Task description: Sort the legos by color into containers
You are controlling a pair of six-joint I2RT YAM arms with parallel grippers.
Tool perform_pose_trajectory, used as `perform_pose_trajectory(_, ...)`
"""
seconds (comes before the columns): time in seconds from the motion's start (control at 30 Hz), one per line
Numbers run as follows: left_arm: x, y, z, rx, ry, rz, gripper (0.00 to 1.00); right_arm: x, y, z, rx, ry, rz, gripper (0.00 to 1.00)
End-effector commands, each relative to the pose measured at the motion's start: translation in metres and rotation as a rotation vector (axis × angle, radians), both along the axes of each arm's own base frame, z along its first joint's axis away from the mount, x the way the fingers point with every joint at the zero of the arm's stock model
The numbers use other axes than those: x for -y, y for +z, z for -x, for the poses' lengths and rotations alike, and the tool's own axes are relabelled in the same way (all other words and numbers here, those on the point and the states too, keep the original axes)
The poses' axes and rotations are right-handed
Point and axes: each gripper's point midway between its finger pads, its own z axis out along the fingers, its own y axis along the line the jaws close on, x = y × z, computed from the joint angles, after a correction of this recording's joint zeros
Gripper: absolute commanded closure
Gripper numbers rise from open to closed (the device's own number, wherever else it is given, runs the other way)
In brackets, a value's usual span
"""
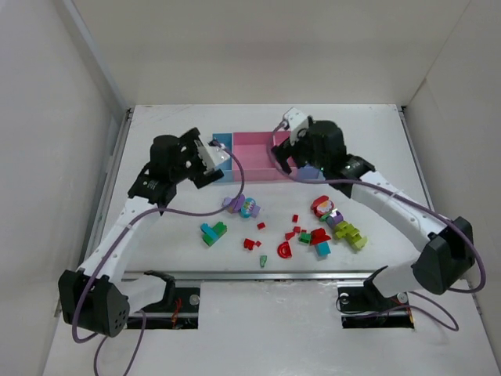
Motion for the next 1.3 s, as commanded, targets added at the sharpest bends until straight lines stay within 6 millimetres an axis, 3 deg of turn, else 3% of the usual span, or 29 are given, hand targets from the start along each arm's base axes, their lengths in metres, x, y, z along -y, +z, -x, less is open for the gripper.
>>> perform_pose_trajectory(0.0,0.019,-0.040,0.052,-0.145,-0.187,-0.100,0.01,-0.063,-0.055,0.066,-0.250,0.304,-0.097,0.00)
perform_pose_trajectory(0.03,0.019,-0.041,0.055,-0.150,-0.174,-0.077,0.01,-0.077,-0.069,0.078,-0.269,0.351,-0.089,0.00)
perform_pose_trajectory(0.13,0.020,-0.045,0.067,-0.146,-0.159,-0.026,0.01,-0.096,-0.109,0.083,-0.354,0.388,-0.044,0.00)
perform_pose_trajectory(0.17,0.019,-0.038,0.071,-0.125,-0.153,-0.005,0.01,-0.103,-0.122,0.078,-0.385,0.396,-0.034,0.00)
perform_pose_trajectory(0.27,0.023,-0.050,0.086,-0.155,-0.149,0.008,0.01,-0.119,-0.137,0.073,-0.423,0.444,-0.027,0.00)
perform_pose_trajectory(0.3,0.021,-0.052,0.091,-0.153,-0.145,0.017,0.01,-0.125,-0.157,0.072,-0.461,0.447,-0.005,0.00)
perform_pose_trajectory(0.4,0.018,-0.053,0.099,-0.174,-0.114,0.059,0.01,-0.135,-0.179,0.071,-0.505,0.459,0.016,0.00)
perform_pose_trajectory(0.67,0.013,-0.071,0.113,-0.213,-0.077,0.097,0.01,-0.162,-0.193,0.094,-0.533,0.483,0.027,0.00)
perform_pose_trajectory(0.8,0.012,-0.083,0.117,-0.244,-0.063,0.113,0.01,-0.164,-0.210,0.091,-0.575,0.452,0.026,0.00)
perform_pose_trajectory(1.07,0.005,-0.091,0.114,-0.247,-0.022,0.093,0.01,-0.163,-0.228,0.079,-0.591,0.348,0.043,0.00)
perform_pose_trajectory(1.23,0.005,-0.095,0.111,-0.244,-0.013,0.090,0.01,-0.161,-0.236,0.073,-0.591,0.310,0.056,0.10)
perform_pose_trajectory(1.27,0.005,-0.095,0.111,-0.245,-0.013,0.090,0.01,-0.161,-0.236,0.073,-0.591,0.310,0.056,0.18)
